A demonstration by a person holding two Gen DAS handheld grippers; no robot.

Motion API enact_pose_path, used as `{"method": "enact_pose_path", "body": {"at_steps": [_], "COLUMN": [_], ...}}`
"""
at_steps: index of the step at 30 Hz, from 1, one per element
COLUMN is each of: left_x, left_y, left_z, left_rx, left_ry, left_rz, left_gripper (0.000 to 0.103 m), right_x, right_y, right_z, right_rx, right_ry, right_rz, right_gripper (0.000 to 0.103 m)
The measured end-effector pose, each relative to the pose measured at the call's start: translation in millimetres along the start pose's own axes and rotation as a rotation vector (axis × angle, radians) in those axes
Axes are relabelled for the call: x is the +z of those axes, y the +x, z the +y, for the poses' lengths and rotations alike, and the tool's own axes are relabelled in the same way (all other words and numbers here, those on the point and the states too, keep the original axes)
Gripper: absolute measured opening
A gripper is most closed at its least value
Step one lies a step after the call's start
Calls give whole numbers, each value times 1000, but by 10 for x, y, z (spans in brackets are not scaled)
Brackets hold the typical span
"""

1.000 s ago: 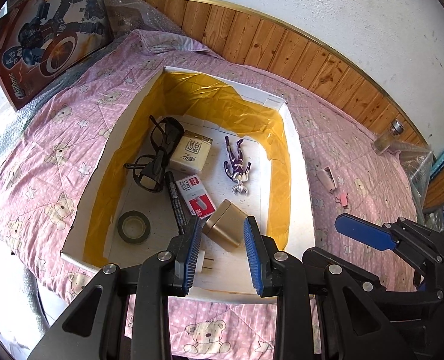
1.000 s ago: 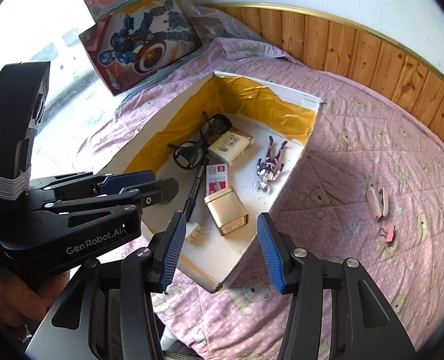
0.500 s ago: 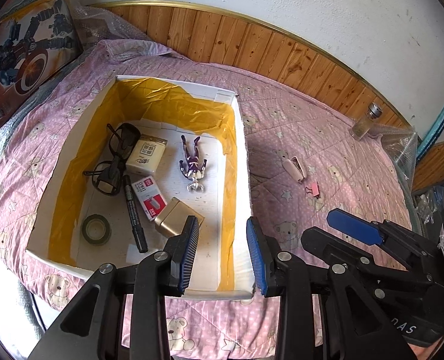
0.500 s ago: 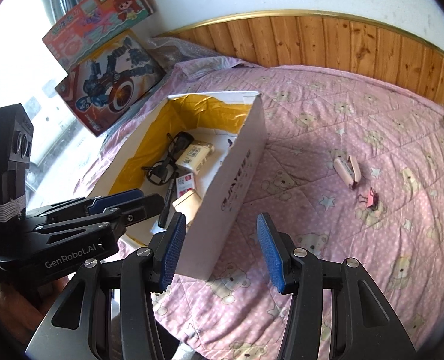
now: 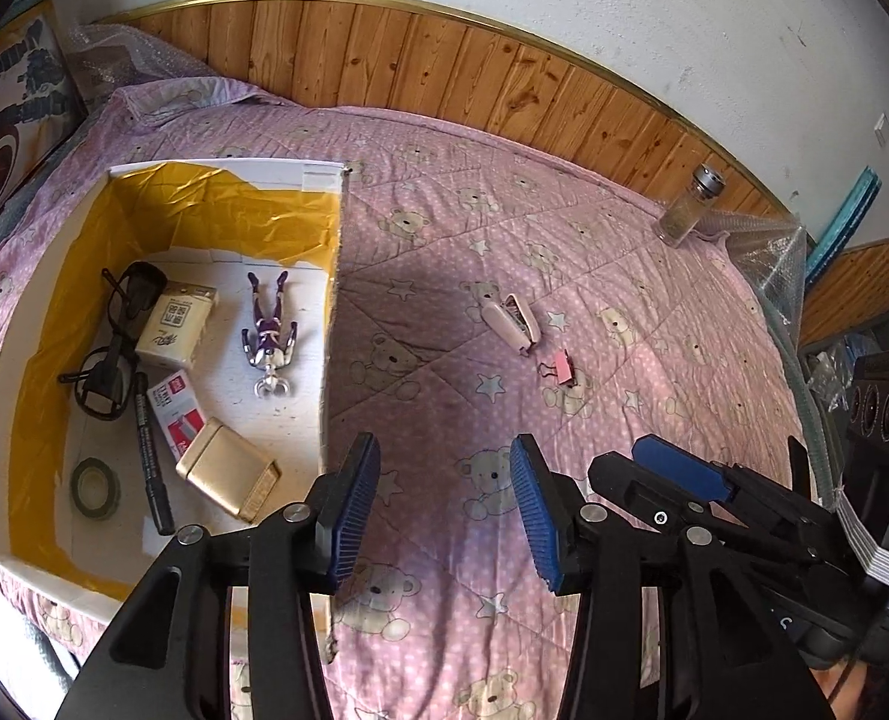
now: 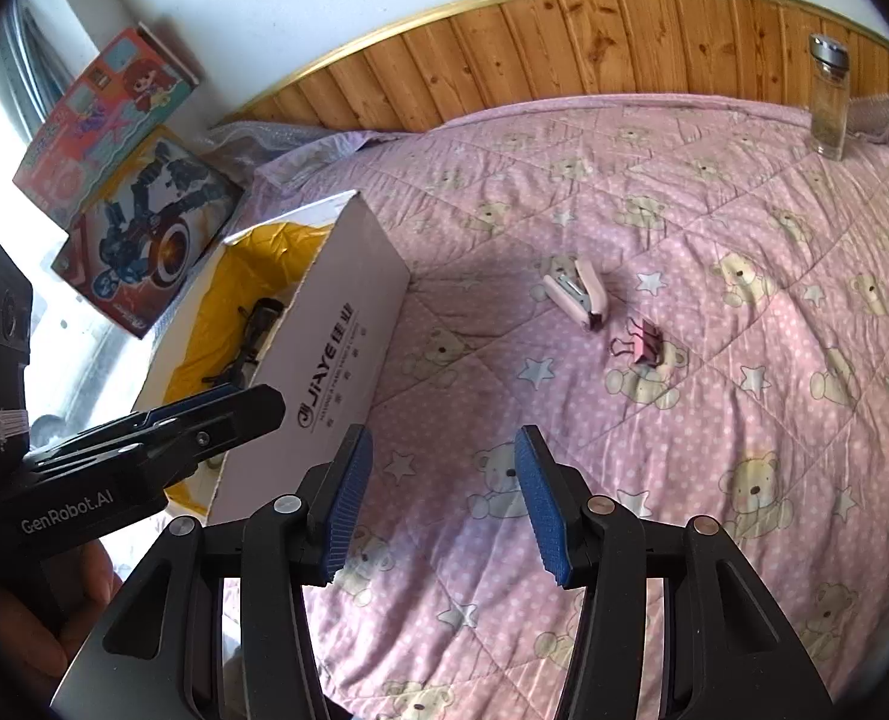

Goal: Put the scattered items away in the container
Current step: 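Close left tool on the pink stapler while right tool grasps the pink binder clip, then carry the stapler in left tool while right tool carries the binder clip to the box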

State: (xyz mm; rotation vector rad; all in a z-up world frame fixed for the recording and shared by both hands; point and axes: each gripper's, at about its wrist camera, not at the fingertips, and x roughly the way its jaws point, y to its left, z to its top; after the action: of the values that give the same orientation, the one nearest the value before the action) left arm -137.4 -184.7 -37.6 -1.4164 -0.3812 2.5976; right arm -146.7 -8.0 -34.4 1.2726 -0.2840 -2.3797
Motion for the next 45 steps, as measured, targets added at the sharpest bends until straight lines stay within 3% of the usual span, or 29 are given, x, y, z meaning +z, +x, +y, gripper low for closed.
{"method": "enact_pose_path", "body": {"at_steps": [11, 21, 29, 34, 37, 40, 43, 45], "left_x": [309, 613, 743, 771, 770, 734, 702, 671], "left_y": [624, 1400, 2093, 2435, 2438, 2380, 2276, 2210], "left_z": [-361, -541, -625, -594, -625, -524, -370, -205], "left_rx": [-61, -88, -73, -20, 1, -8, 2, -13], "left_ry": [5, -38, -59, -43, 12, -1, -29, -81], "left_rz": [66, 131, 187, 198, 152, 121, 96, 75], "left_gripper": [47, 49, 49, 49, 52, 50, 50, 50], "right_x": [162, 312, 379, 397, 416, 434, 436, 441], "right_y": [196, 648, 1022, 1247, 1312, 1338, 1324, 1310], "right_z": [-637, -1110, -1280, -1326, -1295, -1273, -1305, -1370], "right_rx": [-48, -102, -137, -159, -181, -196, -210, -192], "right_ry": [109, 148, 103, 70, 26, -10, -18, 1], "right_rz": [-3, 22, 50, 65, 52, 46, 40, 36], "right_gripper": [53, 52, 48, 48, 48, 48, 32, 28]}}
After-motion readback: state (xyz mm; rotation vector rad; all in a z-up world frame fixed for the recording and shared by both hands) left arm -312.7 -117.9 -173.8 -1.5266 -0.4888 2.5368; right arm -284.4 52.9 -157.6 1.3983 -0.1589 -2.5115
